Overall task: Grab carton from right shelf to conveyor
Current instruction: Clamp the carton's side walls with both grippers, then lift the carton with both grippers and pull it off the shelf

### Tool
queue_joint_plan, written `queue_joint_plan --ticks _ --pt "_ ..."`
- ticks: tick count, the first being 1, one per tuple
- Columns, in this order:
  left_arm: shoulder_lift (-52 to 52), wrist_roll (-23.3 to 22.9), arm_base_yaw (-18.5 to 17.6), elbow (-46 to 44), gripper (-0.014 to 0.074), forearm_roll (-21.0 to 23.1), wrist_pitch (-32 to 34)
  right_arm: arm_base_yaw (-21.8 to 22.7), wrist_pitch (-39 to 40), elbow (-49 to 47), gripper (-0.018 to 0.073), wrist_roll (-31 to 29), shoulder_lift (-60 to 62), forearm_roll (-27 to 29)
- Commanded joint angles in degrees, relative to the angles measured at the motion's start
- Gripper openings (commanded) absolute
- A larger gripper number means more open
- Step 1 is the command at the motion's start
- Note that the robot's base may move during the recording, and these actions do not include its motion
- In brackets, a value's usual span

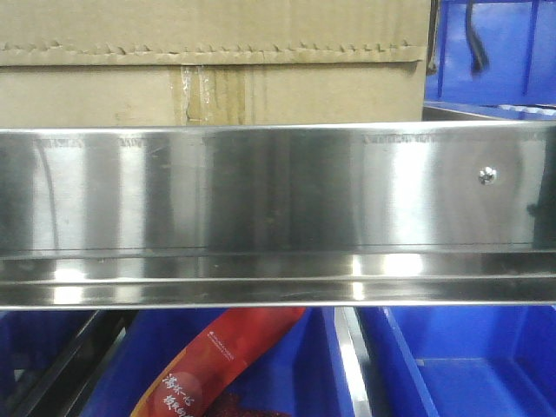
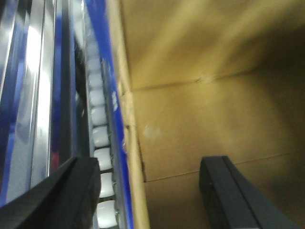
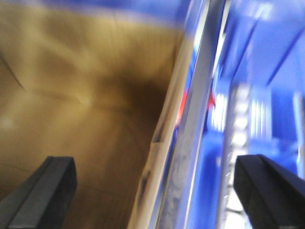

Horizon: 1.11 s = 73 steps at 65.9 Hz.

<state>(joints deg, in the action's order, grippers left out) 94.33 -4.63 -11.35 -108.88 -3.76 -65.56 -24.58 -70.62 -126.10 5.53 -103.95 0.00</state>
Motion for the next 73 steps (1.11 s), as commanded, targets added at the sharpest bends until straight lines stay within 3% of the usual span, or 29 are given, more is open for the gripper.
queue_joint_plan --ticks 1,6,12,23,27,32,59,67,73 --pt "1.0 -0.5 0.4 -0.4 0.0361 -0.5 1.0 0.0 0.7 -0.5 0.0549 0.0 -1.9 -1.0" --pt "1.8 -0.5 0.4 -0.4 0.0354 -0.5 0.9 0.0 0.7 -0.5 0.0545 0.0 -3.3 -0.8" --pt "2.4 -0.5 0.4 -0.4 0.0294 -0.5 0.3 0.0 0.7 -0.5 0.0445 0.0 -4.3 -0.8" --pt "2.6 -0.5 0.4 -0.4 -0.0025 -0.6 -0.6 0.0 0.7 -0.5 0.0045 0.0 -4.7 -0.7" --pt "2.6 -0.5 0.4 -0.4 -0.0013 -0.6 -0.8 0.0 0.7 -0.5 -0.0099 0.0 -4.7 -0.7" --pt "2.6 -0.5 0.4 -0.4 -0.0011 -0.6 -0.9 0.0 0.7 -0.5 -0.0065 0.6 -4.7 -0.7" --pt "-4.5 -0.5 0.1 -0.5 -0.0018 -0.5 -3.9 -0.4 0.7 -0.5 -0.0072 1.9 4.8 -0.7" --pt "-8.7 -2.8 -1.4 -0.5 -0.0018 -1.2 -4.4 -2.1 0.7 -0.2 -0.0072 1.9 9.1 -0.7" --pt "-11.6 -5.3 -3.8 -0.5 -0.0018 -4.6 -4.4 -4.1 0.7 2.3 -0.0072 1.9 12.3 -1.4"
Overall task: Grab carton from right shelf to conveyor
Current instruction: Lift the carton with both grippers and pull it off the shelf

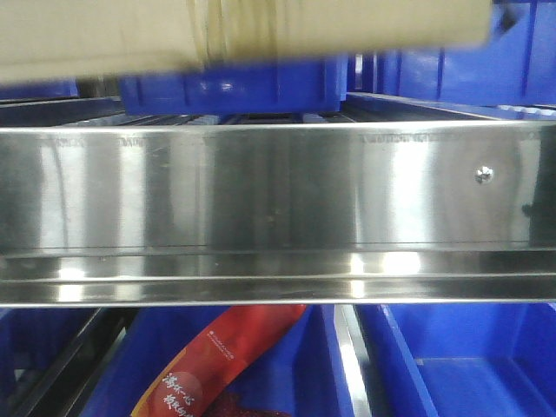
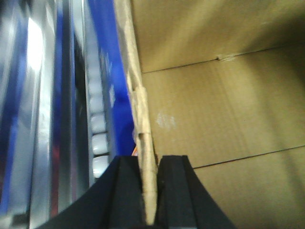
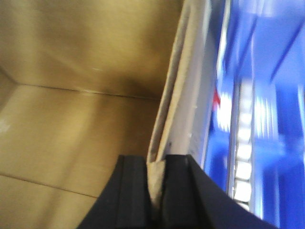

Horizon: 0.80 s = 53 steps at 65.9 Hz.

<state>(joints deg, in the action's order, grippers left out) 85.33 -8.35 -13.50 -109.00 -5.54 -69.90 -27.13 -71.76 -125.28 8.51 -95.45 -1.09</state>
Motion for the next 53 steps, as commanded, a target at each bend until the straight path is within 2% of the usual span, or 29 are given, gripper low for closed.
queue_joint_plan --ticks 1,11,28,38,53 --pt "-3.0 -1.8 -2.1 -0.4 -0.0018 -3.4 -0.1 -2.0 1.8 2.3 -0.0072 -1.1 4.4 -0.6" --pt "-7.4 -4.2 -7.6 1.5 -0.0018 -5.4 -0.1 -4.5 1.8 11.1 -0.0072 0.4 10.2 -2.7" --pt "-14.3 -8.8 -13.6 10.3 -0.0018 -5.5 -0.1 -4.9 1.8 22.7 -0.0072 1.5 16.1 -3.6" --pt "-15.9 -8.8 -14.4 14.6 -0.0018 -5.5 -0.1 -4.9 3.1 22.6 -0.0072 1.5 15.6 -3.5" --pt "-16.0 -8.8 -14.4 14.7 -0.0018 -5.6 -0.1 -4.9 3.7 22.6 -0.0072 1.5 15.4 -3.5"
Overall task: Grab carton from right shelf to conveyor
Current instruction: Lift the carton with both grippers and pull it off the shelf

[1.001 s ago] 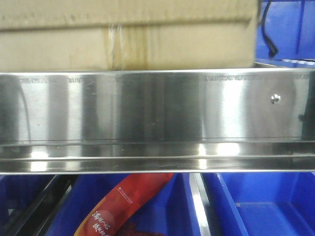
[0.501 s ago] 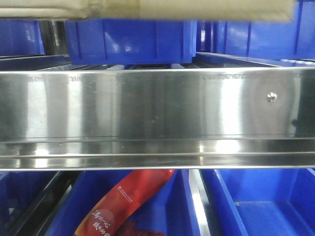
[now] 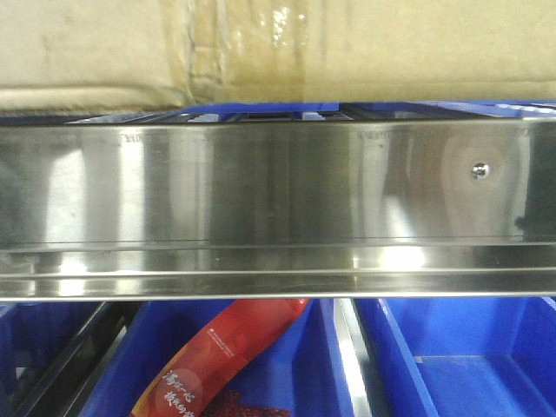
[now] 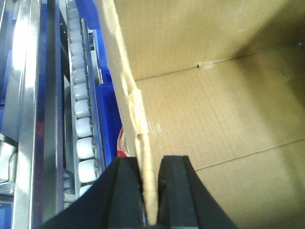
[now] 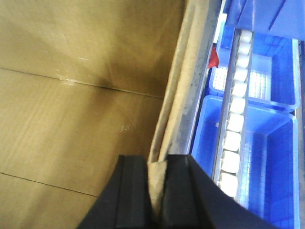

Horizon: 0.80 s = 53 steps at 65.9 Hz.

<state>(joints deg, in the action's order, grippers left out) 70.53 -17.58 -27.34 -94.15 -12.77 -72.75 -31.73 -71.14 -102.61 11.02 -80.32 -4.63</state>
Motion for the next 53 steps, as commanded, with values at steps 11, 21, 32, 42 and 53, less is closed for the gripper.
queue_joint_plan --ticks 11,21,32,42,53 --pt "-1.2 0.4 -0.6 -0.2 -0.0018 1.6 2.8 -0.3 2.9 0.0 -0.0072 -1.1 0.3 0.0" --pt "-1.2 0.4 -0.6 -0.2 -0.0018 1.5 2.8 -0.3 4.6 0.0 -0.0072 -1.1 0.3 0.0" --pt "-1.2 0.4 -0.6 -0.2 -0.0018 1.5 2.8 -0.3 7.7 0.0 -0.0072 -1.1 0.3 0.0" --pt "-1.2 0.4 -0.6 -0.2 -0.0018 1.5 2.8 -0.3 9.9 0.0 -0.0072 -1.1 0.3 0.0" --pt "-1.2 0.4 -0.6 -0.2 -0.0018 1.5 2.8 -0.3 12.1 0.0 -0.0072 -1.1 0.3 0.0"
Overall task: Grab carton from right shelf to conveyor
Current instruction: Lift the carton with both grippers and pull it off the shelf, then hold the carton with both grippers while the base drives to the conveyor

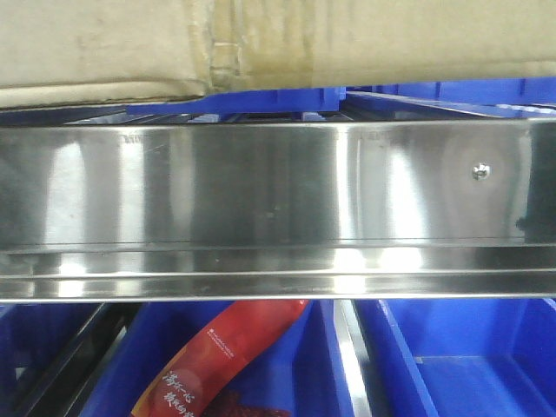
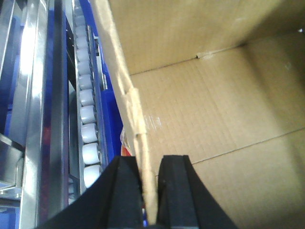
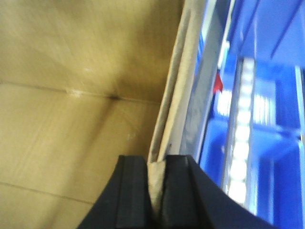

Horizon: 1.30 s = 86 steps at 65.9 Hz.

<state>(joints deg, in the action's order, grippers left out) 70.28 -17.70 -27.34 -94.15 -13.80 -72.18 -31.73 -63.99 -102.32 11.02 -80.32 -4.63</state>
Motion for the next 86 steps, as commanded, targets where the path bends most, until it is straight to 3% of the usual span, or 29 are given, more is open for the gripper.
queue_joint_plan --ticks 1,86 --pt "-0.9 0.6 -0.6 -0.2 -0.0018 2.5 2.2 -0.3 5.1 -0.3 -0.0072 -1.1 0.3 0.0" --pt "-0.9 0.6 -0.6 -0.2 -0.0018 2.5 2.2 -0.3 5.7 -0.3 -0.0072 -1.1 0.3 0.3"
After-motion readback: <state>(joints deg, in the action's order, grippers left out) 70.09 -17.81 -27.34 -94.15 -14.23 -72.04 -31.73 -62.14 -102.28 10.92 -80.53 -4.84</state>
